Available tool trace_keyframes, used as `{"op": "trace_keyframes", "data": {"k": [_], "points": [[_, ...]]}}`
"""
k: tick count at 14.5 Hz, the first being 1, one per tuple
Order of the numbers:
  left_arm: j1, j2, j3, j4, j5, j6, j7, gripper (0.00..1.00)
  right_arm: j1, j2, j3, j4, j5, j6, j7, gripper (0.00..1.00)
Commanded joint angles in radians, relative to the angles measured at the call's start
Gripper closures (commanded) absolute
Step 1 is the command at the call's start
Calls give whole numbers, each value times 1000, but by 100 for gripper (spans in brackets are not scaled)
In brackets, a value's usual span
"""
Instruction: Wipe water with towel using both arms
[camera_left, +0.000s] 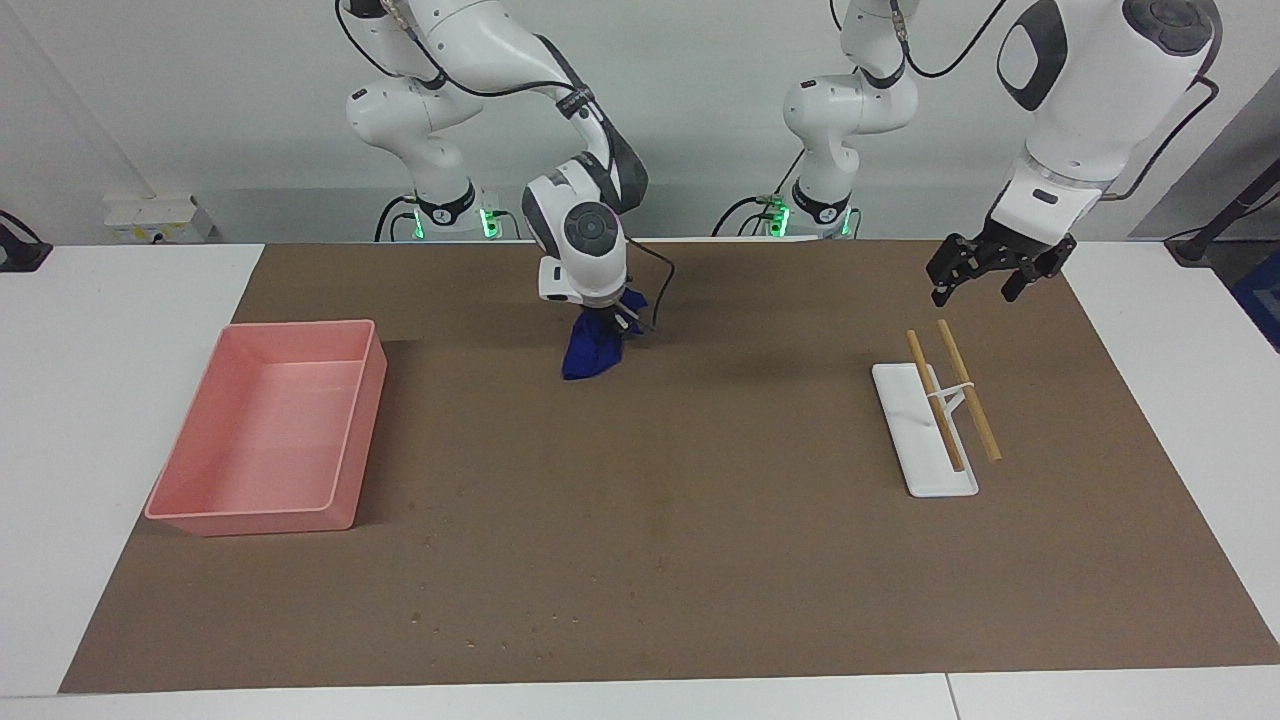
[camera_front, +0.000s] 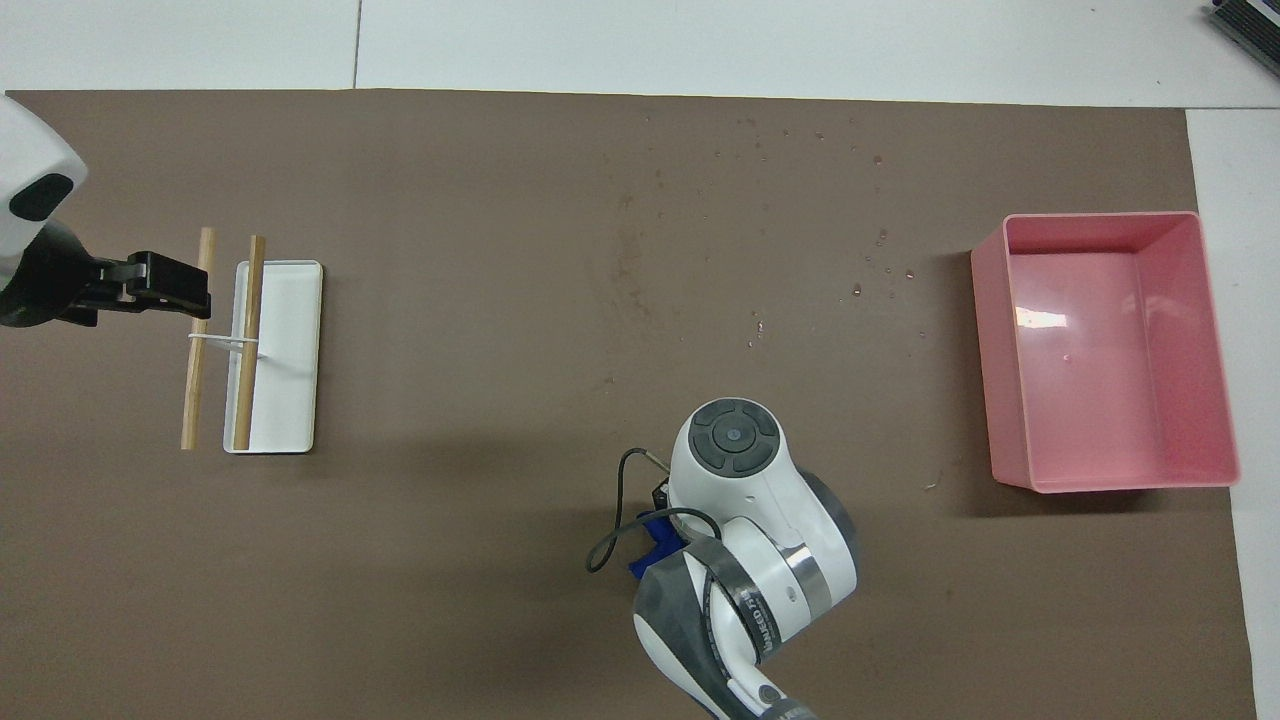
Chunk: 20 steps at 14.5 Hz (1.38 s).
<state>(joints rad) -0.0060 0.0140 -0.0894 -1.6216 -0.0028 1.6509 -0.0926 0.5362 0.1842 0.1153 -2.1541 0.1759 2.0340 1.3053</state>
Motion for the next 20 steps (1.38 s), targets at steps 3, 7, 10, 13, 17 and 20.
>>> {"op": "trace_keyframes", "data": {"k": [3, 7, 10, 13, 17, 20], "points": [[-39, -22, 40, -12, 23, -17, 51, 0, -103, -68, -3, -30, -62, -26, -295, 100], [-45, -19, 40, -6, 27, -5, 54, 0, -179, -71, -2, -36, -123, -6, -366, 100], [-45, -19, 39, -1, 38, 3, 56, 0, -218, -101, -2, -44, -151, -18, -449, 100], [-46, -23, 40, -1, 37, -2, 54, 0, -281, -166, -2, -21, -151, -70, -523, 100], [-43, -37, 40, -1, 37, -13, 53, 0, -401, -264, -16, 78, -150, -187, -676, 100], [-38, -43, 40, -1, 37, -17, 53, 0, -534, -285, -17, 135, -135, -201, -875, 100]]}}
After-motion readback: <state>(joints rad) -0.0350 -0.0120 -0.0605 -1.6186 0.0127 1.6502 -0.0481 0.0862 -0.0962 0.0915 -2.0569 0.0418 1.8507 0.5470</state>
